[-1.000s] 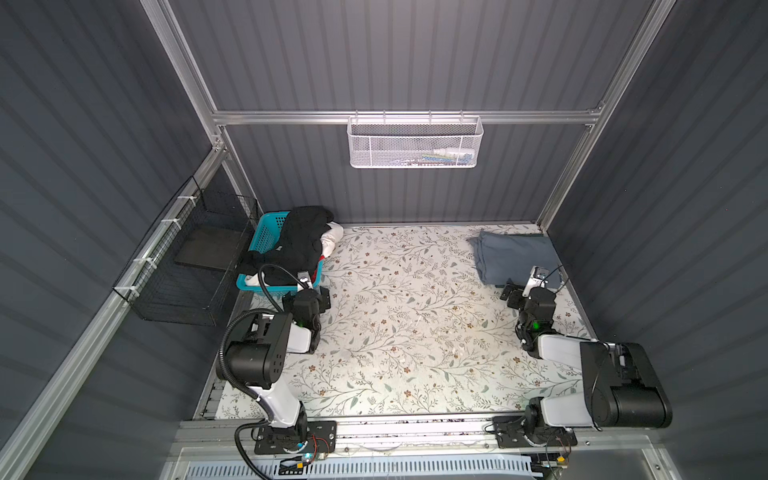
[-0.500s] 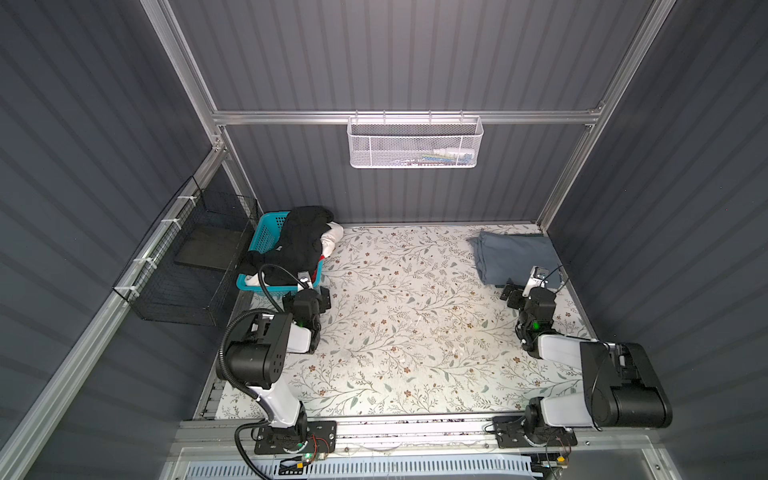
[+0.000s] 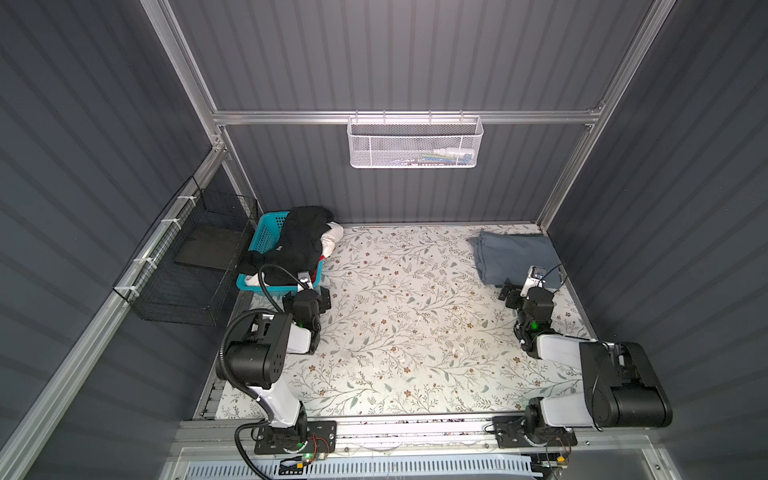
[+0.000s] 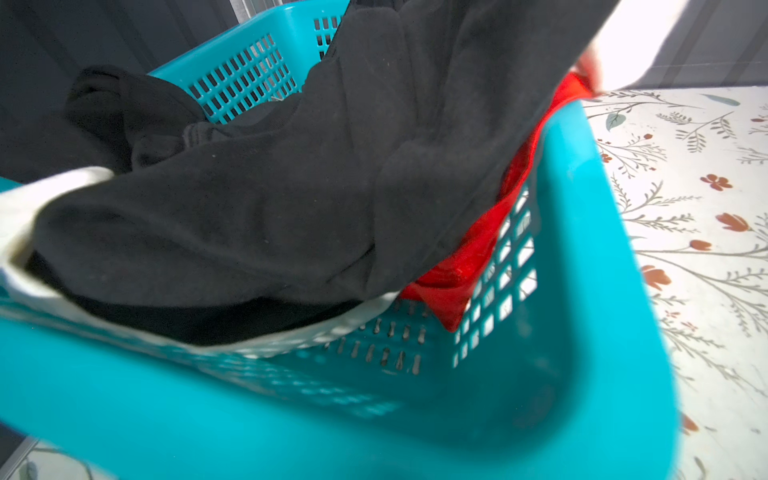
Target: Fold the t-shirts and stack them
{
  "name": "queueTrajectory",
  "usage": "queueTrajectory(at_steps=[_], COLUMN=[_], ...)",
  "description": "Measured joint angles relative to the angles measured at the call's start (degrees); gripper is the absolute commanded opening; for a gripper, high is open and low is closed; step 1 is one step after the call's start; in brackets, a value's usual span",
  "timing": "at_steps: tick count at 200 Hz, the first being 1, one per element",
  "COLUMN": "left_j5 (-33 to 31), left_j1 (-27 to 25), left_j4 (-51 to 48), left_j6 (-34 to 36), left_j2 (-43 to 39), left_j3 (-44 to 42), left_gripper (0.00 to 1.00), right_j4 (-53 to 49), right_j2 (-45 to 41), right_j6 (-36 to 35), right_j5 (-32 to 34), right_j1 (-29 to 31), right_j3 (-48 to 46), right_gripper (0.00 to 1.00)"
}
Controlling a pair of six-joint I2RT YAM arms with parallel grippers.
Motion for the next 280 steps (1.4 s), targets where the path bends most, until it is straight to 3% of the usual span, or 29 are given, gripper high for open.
queueTrajectory(at_steps=[40, 79, 121, 155, 189, 256, 280], left_j5=[-1.9, -4.9, -8.1, -14.6, -17.8, -13.3, -11.5], left_j1=[-1.6, -6.3, -8.5, -8.4, -8.2, -6.0, -5.6], left_j4=[-7.5, -20.9, -39.7, -53.6, -61.7, -68.7, -69.0], left_j6=[-0.1, -1.8, -4.9, -8.5, -10.6, -12.1, -12.4], left_j2=[-7.0, -13.4, -16.6, -12.7, -7.5, 1.9, 5.4], left_j3=[0.2, 3.4, 19.8, 36.9, 41.7, 51.7, 56.1], left_gripper=[1.00, 1.00, 1.00, 1.00, 1.00, 0.95, 0.81], right_j4=[-4.9, -13.3, -29.0, -43.8, -53.4, -60.1, -60.9], right_j2=[-6.6, -14.1, -18.6, -23.6, -25.7, -26.5, -26.4], right_j6=[-1.2, 3.3, 11.4, 17.7, 20.8, 22.2, 22.4], right_j5=[3.7, 5.3, 4.3, 1.4, -0.9, -4.5, -5.4], right_j1=[3.0, 3.1, 3.1, 3.1, 3.1, 3.1, 3.1], right_j3=[1.9, 5.2, 13.0, 18.0, 20.5, 20.6, 20.6], right_gripper=[0.99, 0.99, 0.99, 0.99, 0.99, 0.99, 0.99])
